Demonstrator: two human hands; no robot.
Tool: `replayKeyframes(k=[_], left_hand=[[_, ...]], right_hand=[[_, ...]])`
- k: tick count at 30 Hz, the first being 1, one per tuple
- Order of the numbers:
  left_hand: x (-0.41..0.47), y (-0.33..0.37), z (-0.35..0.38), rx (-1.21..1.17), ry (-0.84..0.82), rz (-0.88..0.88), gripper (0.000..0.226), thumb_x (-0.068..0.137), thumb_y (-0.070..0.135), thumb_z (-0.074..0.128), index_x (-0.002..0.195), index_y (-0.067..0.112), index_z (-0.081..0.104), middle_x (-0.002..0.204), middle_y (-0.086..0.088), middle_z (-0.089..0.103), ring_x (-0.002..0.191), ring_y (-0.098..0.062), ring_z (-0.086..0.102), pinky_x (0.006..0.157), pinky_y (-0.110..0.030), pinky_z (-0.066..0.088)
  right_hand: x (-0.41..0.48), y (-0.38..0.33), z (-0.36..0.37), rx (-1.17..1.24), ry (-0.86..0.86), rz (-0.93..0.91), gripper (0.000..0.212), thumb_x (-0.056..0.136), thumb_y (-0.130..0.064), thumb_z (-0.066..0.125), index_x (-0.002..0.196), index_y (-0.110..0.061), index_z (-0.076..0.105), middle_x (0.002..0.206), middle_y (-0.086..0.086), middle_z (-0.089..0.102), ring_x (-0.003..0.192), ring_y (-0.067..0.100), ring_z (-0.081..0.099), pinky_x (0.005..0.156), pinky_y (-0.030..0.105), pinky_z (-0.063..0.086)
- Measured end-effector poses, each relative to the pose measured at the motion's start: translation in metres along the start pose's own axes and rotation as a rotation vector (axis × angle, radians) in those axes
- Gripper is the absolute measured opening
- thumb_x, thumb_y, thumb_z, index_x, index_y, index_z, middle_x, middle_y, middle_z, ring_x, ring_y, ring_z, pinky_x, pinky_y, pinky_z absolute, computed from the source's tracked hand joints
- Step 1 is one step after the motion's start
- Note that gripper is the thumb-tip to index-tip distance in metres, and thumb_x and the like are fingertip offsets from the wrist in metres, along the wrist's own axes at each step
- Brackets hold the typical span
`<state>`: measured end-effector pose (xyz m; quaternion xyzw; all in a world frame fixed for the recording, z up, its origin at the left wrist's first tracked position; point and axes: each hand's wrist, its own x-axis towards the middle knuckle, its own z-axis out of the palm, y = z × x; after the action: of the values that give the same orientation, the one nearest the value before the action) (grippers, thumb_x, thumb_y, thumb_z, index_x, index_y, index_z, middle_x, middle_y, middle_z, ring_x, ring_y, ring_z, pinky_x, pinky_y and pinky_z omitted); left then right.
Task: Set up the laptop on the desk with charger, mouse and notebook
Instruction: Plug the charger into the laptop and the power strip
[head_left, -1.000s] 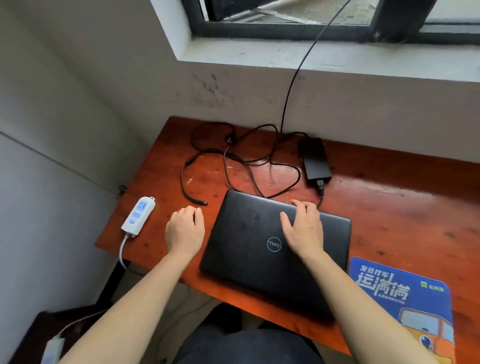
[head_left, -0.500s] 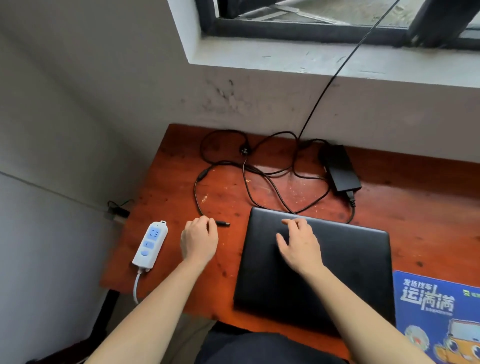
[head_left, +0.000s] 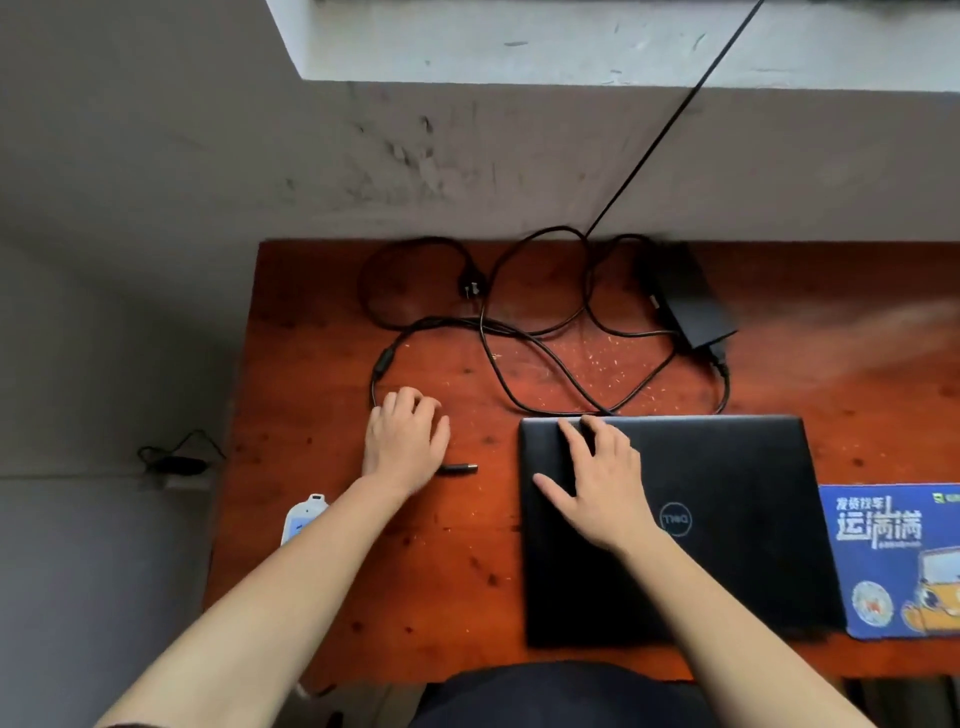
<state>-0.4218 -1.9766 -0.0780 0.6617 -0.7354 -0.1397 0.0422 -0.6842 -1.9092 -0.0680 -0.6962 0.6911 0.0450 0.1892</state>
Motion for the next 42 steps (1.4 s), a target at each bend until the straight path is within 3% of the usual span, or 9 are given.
replayKeyframes(k=[3, 6, 11, 15, 19, 26, 30, 34, 42], left_hand=[[-0.018, -0.001, 0.010, 0.060, -0.048, 0.100, 0.045, 0.091, 0.052, 0.052, 0.114, 0.017, 0.067, 0.116, -0.006, 0.060, 0.105, -0.026, 0.054, 0.088, -0.042, 0.044], [-0.047, -0.002, 0.016, 0.126, -0.148, 0.171, 0.061, 0.089, 0.065, 0.046, 0.132, 0.023, 0.057, 0.136, -0.010, 0.052, 0.127, -0.028, 0.045, 0.105, -0.048, 0.037], [-0.084, 0.017, 0.030, 0.008, -0.147, 0.022, 0.046, 0.094, 0.046, 0.058, 0.138, 0.029, 0.057, 0.155, -0.012, 0.039, 0.144, -0.031, 0.033, 0.117, -0.052, 0.029], [-0.089, 0.038, 0.038, -0.201, -0.026, -0.203, 0.029, 0.094, 0.024, 0.066, 0.122, 0.024, 0.070, 0.149, -0.008, 0.049, 0.141, -0.028, 0.040, 0.110, -0.049, 0.043], [-0.087, 0.049, 0.044, -0.146, 0.042, -0.241, 0.028, 0.095, 0.023, 0.064, 0.122, 0.021, 0.071, 0.146, -0.008, 0.052, 0.139, -0.027, 0.044, 0.107, -0.047, 0.046], [-0.097, 0.062, 0.055, -0.138, 0.112, -0.310, 0.039, 0.101, 0.023, 0.053, 0.139, 0.014, 0.055, 0.150, -0.006, 0.048, 0.143, -0.021, 0.037, 0.111, -0.031, 0.031], [-0.101, 0.059, 0.067, -0.123, 0.266, -0.210, 0.027, 0.097, 0.016, 0.059, 0.120, 0.006, 0.069, 0.135, -0.015, 0.061, 0.131, -0.031, 0.052, 0.106, -0.043, 0.046], [-0.101, 0.042, 0.072, -0.074, 0.403, -0.065, 0.023, 0.098, 0.021, 0.059, 0.112, 0.008, 0.073, 0.119, -0.015, 0.068, 0.111, -0.032, 0.061, 0.093, -0.041, 0.049], [-0.094, 0.023, 0.079, -0.229, 0.399, 0.127, 0.026, 0.097, 0.008, 0.062, 0.119, -0.003, 0.065, 0.104, -0.017, 0.064, 0.097, -0.032, 0.057, 0.086, -0.040, 0.050]], right_hand=[[-0.005, 0.003, 0.007, -0.055, -0.038, -0.030, 0.084, 0.092, -0.073, 0.025, 0.158, -0.020, 0.019, 0.160, 0.016, 0.017, 0.144, 0.034, 0.018, 0.116, 0.051, 0.022], [-0.008, 0.004, 0.014, -0.082, -0.086, -0.053, 0.085, 0.095, -0.071, 0.014, 0.160, -0.016, 0.008, 0.165, 0.016, -0.001, 0.151, 0.034, 0.003, 0.120, 0.052, 0.013], [-0.008, 0.010, 0.021, -0.094, -0.079, -0.125, 0.086, 0.097, -0.071, 0.019, 0.158, -0.011, 0.014, 0.166, 0.018, -0.004, 0.154, 0.032, -0.006, 0.121, 0.059, 0.003], [-0.008, 0.015, 0.028, -0.077, -0.045, -0.187, 0.094, 0.091, -0.078, 0.025, 0.159, -0.013, 0.017, 0.166, 0.019, -0.003, 0.154, 0.034, -0.005, 0.120, 0.062, 0.005], [-0.006, 0.018, 0.039, -0.044, 0.068, -0.223, 0.111, 0.081, -0.089, 0.028, 0.158, -0.010, 0.018, 0.166, 0.021, 0.001, 0.154, 0.035, -0.001, 0.121, 0.062, 0.003], [-0.006, 0.021, 0.046, -0.063, 0.154, -0.259, 0.110, 0.083, -0.088, 0.026, 0.158, -0.008, 0.017, 0.165, 0.023, 0.000, 0.154, 0.036, -0.003, 0.121, 0.062, 0.003], [-0.007, 0.021, 0.050, -0.064, 0.203, -0.245, 0.109, 0.082, -0.089, 0.027, 0.158, -0.011, 0.018, 0.165, 0.022, 0.002, 0.154, 0.033, -0.003, 0.121, 0.061, 0.004], [-0.007, 0.021, 0.049, -0.064, 0.265, -0.233, 0.108, 0.082, -0.089, 0.030, 0.158, -0.013, 0.020, 0.166, 0.021, 0.006, 0.154, 0.031, 0.000, 0.122, 0.060, 0.006], [-0.011, 0.014, 0.051, -0.081, 0.328, -0.194, 0.103, 0.081, -0.085, 0.040, 0.156, -0.016, 0.027, 0.166, 0.015, 0.015, 0.155, 0.026, 0.008, 0.123, 0.056, 0.009]])
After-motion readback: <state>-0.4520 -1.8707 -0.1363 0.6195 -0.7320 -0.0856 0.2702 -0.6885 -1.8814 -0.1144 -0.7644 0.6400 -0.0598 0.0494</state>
